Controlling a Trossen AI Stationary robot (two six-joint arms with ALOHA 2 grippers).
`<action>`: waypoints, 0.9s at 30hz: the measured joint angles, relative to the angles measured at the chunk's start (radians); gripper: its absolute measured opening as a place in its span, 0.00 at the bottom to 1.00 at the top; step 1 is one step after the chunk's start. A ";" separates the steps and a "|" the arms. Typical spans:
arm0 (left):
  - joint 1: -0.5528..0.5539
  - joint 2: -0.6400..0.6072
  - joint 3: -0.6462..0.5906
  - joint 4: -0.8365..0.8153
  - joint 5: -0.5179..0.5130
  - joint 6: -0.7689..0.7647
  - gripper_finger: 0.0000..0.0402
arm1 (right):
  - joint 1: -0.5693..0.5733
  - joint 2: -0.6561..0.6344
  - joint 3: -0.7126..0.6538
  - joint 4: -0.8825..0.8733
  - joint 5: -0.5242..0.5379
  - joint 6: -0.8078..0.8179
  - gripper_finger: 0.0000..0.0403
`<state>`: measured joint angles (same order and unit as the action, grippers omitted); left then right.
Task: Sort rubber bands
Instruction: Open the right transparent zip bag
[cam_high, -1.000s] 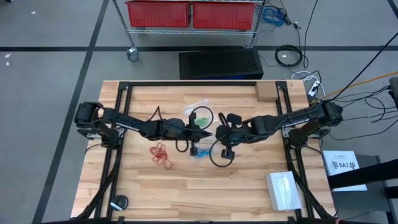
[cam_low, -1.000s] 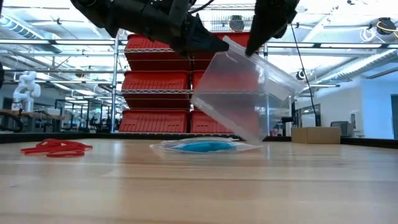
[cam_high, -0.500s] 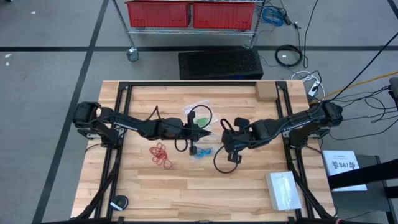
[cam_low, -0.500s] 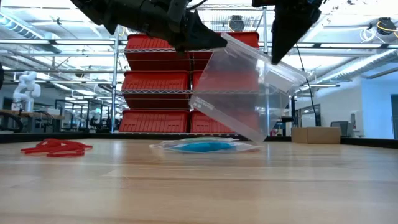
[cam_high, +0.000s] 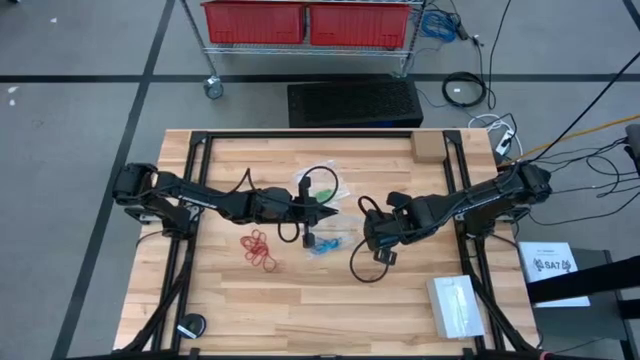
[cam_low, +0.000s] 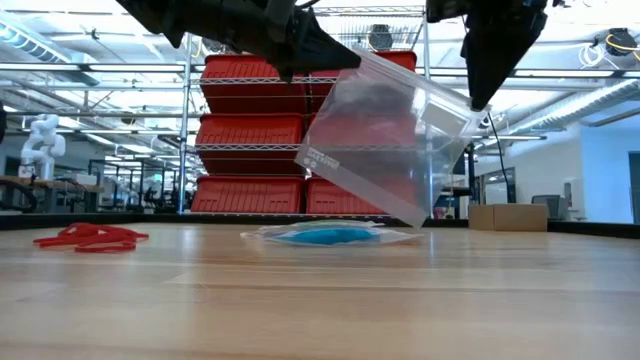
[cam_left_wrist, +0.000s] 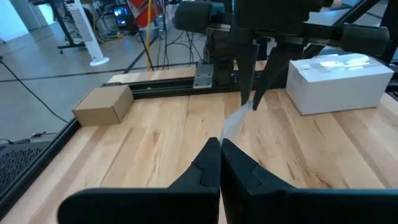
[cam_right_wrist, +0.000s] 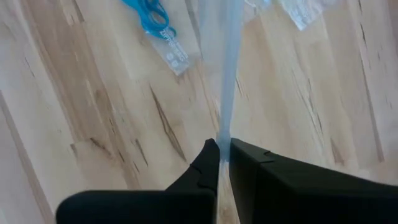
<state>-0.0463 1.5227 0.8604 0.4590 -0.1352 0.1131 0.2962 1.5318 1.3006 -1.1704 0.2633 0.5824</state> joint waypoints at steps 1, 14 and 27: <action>0.000 -0.001 0.000 0.000 0.000 0.002 0.00 | 0.002 0.000 0.000 -0.005 0.000 0.006 0.01; 0.001 -0.024 0.000 -0.002 -0.016 0.007 0.00 | 0.006 -0.013 0.042 -0.050 -0.052 0.020 0.11; 0.002 -0.024 0.002 -0.024 -0.036 0.008 0.00 | -0.002 -0.013 0.153 0.015 0.107 -0.074 0.31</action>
<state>-0.0444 1.4982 0.8619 0.4347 -0.1715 0.1207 0.2940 1.5192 1.4540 -1.1550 0.3699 0.5082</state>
